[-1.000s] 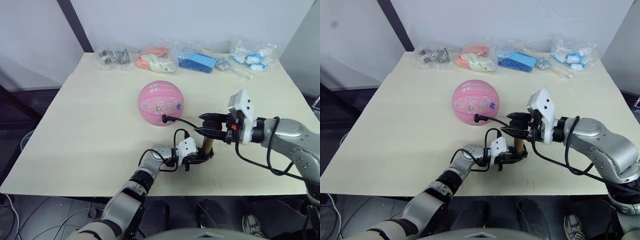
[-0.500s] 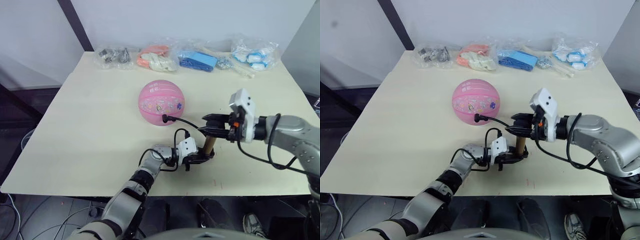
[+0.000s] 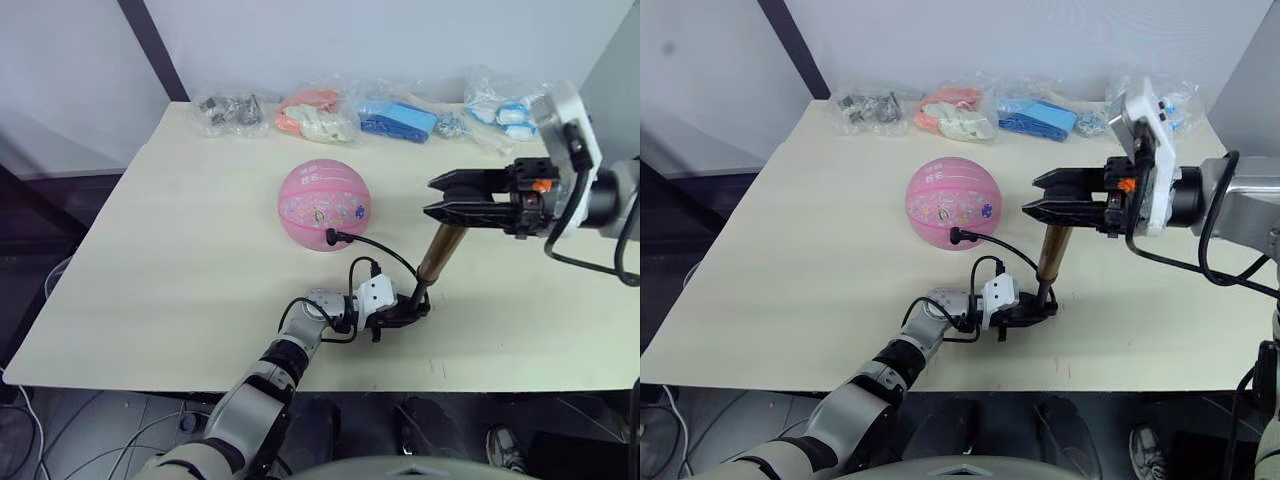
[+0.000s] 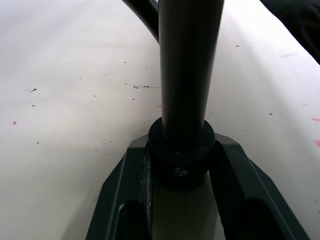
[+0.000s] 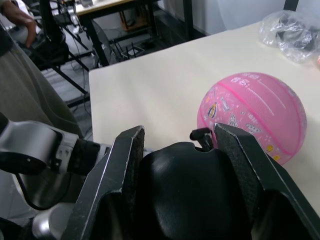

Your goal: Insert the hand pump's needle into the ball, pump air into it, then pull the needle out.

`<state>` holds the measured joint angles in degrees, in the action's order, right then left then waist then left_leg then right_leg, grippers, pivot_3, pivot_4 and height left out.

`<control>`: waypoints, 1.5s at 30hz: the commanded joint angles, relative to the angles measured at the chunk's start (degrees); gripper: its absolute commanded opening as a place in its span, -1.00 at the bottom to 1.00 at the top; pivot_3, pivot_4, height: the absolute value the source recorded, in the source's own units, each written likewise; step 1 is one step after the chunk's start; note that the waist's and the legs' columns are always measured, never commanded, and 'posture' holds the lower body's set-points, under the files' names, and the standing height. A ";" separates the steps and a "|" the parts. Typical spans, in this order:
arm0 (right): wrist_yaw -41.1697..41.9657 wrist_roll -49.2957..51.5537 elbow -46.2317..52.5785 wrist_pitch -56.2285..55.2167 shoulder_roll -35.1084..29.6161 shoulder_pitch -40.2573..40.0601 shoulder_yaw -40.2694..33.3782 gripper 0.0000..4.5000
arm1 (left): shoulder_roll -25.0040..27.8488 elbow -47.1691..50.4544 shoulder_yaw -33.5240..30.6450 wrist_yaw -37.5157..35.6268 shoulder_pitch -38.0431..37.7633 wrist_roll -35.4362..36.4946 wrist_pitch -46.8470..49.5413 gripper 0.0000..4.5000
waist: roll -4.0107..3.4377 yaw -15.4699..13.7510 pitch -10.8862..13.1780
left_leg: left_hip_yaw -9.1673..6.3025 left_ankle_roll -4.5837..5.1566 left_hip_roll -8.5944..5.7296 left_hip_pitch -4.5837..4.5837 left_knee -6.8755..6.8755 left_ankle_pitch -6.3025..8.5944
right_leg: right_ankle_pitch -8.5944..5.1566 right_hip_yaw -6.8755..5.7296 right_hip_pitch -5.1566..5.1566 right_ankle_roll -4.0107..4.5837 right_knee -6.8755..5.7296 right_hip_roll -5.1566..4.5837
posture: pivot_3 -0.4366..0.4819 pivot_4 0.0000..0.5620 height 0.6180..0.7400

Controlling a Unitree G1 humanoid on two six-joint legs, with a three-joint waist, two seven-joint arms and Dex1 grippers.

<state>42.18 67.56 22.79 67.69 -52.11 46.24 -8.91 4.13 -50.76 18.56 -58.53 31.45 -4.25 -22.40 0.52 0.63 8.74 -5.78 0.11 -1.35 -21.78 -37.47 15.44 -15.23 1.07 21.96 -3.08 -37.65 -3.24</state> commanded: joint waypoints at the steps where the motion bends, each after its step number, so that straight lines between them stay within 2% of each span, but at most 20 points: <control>1: -0.27 2.83 -1.50 0.17 -1.64 5.19 -3.80 -0.23 | 0.92 -3.52 0.58 0.63 -1.43 -1.43 1.16 -0.50 | 0.00 0.00 0.00 | -0.01 0.00 0.00 0.00 0.00 0.00 | 0.00 -0.01 0.00 0.00 0.00 0.01 | -0.05 -0.47 0.97; 9: 0.04 3.78 -3.17 1.97 -3.12 7.80 -3.34 -0.23 | 1.06 -2.85 0.67 0.42 -1.72 -1.24 1.13 -0.50 | -0.10 -0.05 0.15 | 0.01 0.00 0.01 -0.33 0.00 0.00 | 0.00 0.01 0.34 0.01 -0.01 -0.03 | -0.05 -0.47 0.97; 13: -1.14 3.03 1.39 1.53 -0.87 0.94 -1.11 -0.23 | 1.06 -2.72 0.76 0.36 -1.70 -1.13 1.27 -0.50 | -0.07 -0.12 0.11 | 0.04 0.00 0.01 -0.49 -0.01 0.00 | 0.01 0.02 0.52 0.01 -0.06 -0.05 | -0.05 -0.47 0.97; 18: -3.80 -0.32 5.72 -1.41 3.22 -7.45 2.53 -0.23 | 1.02 -2.88 0.76 0.55 -1.51 -1.40 1.20 -0.50 | 0.01 0.09 0.02 | 0.14 0.00 -0.02 -0.18 0.00 0.00 | 0.00 0.10 0.30 0.00 -0.15 -0.02 | -0.05 -0.47 0.97; 28: -4.55 -17.11 10.20 -12.34 7.93 -20.40 14.61 -0.23 | 1.02 -3.61 0.69 0.74 -1.54 -1.35 0.93 -0.50 | 0.27 0.23 -0.33 | 0.08 0.00 0.06 0.21 0.01 0.00 | -0.01 0.06 -0.13 -0.02 -0.07 0.14 | -0.05 -0.47 0.97; 30: -5.89 -19.37 10.08 -14.19 10.61 -22.56 16.46 -0.23 | 0.99 -3.50 0.75 0.67 -1.72 -1.32 0.88 -0.50 | 0.31 0.25 -0.39 | 0.06 0.00 0.06 0.25 0.02 0.00 | -0.02 0.04 -0.18 -0.03 -0.06 0.14 | -0.05 -0.47 0.97; 39: -4.94 -31.85 6.82 -21.54 13.32 -27.44 23.90 -0.23 | 0.90 -3.61 0.70 0.98 -1.66 -1.37 0.75 -0.50 | 0.38 0.19 -0.52 | -0.01 0.00 0.03 0.31 0.02 0.00 | -0.03 -0.01 -0.26 -0.04 -0.03 0.14 | -0.05 -0.47 0.97; 45: -4.97 -29.46 6.16 -19.34 15.76 -26.42 20.26 -0.23 | 0.83 -3.87 0.66 0.95 -1.38 -1.36 0.84 -0.50 | 0.37 0.16 -0.51 | -0.04 0.00 0.02 0.32 0.02 0.00 | -0.02 -0.02 -0.28 -0.03 -0.02 0.14 | -0.05 -0.47 0.97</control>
<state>36.51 37.08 30.45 44.79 -35.96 20.68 10.25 4.48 -51.90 18.52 -57.57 31.30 -4.36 -23.02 0.89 0.79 8.22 -5.83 0.11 -1.33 -21.46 -37.45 15.44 -15.25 1.05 21.68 -3.11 -37.66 -3.10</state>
